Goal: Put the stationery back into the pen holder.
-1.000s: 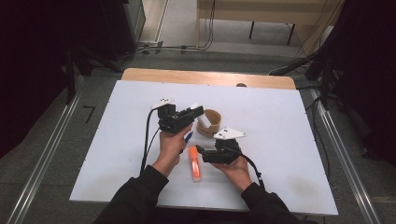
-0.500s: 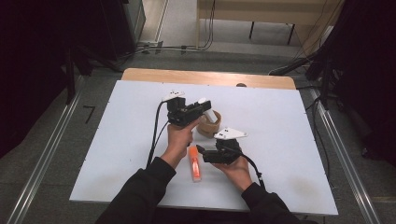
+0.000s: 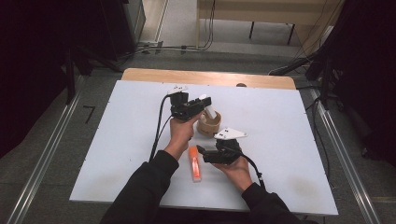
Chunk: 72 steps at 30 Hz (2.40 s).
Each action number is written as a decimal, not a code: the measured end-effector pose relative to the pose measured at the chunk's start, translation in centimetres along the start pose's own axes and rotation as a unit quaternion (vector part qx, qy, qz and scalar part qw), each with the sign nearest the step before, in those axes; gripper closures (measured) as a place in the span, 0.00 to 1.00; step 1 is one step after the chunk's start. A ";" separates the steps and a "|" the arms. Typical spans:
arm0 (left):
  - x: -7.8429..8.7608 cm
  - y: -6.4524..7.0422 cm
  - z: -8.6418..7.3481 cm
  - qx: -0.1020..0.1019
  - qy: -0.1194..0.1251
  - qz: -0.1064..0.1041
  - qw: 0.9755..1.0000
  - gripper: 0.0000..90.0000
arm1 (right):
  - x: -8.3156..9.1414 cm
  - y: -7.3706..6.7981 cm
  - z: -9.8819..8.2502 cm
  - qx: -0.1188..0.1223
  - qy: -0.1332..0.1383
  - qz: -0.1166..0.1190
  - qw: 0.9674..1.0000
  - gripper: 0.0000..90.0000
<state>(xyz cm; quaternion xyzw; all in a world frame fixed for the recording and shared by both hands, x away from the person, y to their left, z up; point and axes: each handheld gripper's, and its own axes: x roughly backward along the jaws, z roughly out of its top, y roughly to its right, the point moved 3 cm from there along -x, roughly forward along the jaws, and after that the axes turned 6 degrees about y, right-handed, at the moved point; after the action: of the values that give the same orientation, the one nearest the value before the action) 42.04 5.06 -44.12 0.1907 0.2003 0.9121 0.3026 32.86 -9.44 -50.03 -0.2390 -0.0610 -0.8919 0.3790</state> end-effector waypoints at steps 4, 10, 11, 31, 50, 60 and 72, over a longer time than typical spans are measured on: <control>-0.3 -0.2 -0.2 -0.009 -0.004 0.008 1.000 0.75 | 0.1 0.1 0.0 -0.003 0.000 -0.001 1.000 0.19; -0.5 -0.4 -0.5 -0.031 -0.012 0.025 0.999 0.75 | 0.1 0.1 0.0 -0.004 -0.001 -0.002 1.000 0.19; -0.5 -0.4 -0.5 -0.035 -0.013 0.027 0.999 0.75 | 0.1 0.1 0.0 -0.004 -0.001 -0.002 1.000 0.19; -0.9 -0.7 -1.2 -0.067 -0.045 0.039 0.996 0.67 | -0.2 0.1 -0.3 -0.001 -0.007 -0.002 1.000 0.20; 1.0 -0.3 -0.8 -0.062 -0.035 0.038 0.997 0.27 | -0.3 0.0 -0.5 -0.002 -0.011 -0.004 1.000 0.20; 4.4 -0.7 -1.3 -0.087 -0.001 0.058 0.994 0.21 | -0.4 0.0 -0.6 0.000 -0.015 -0.007 1.000 0.20; 7.1 -1.3 -2.9 -0.100 0.001 0.070 0.993 0.21 | -0.4 0.1 -0.7 0.000 -0.018 -0.010 1.000 0.20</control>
<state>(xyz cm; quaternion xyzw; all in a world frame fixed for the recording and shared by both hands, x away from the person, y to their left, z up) 35.98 9.75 -45.60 0.1720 0.0949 0.9468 0.2548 32.90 -9.43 -50.91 -0.2540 -0.0699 -0.8912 0.3692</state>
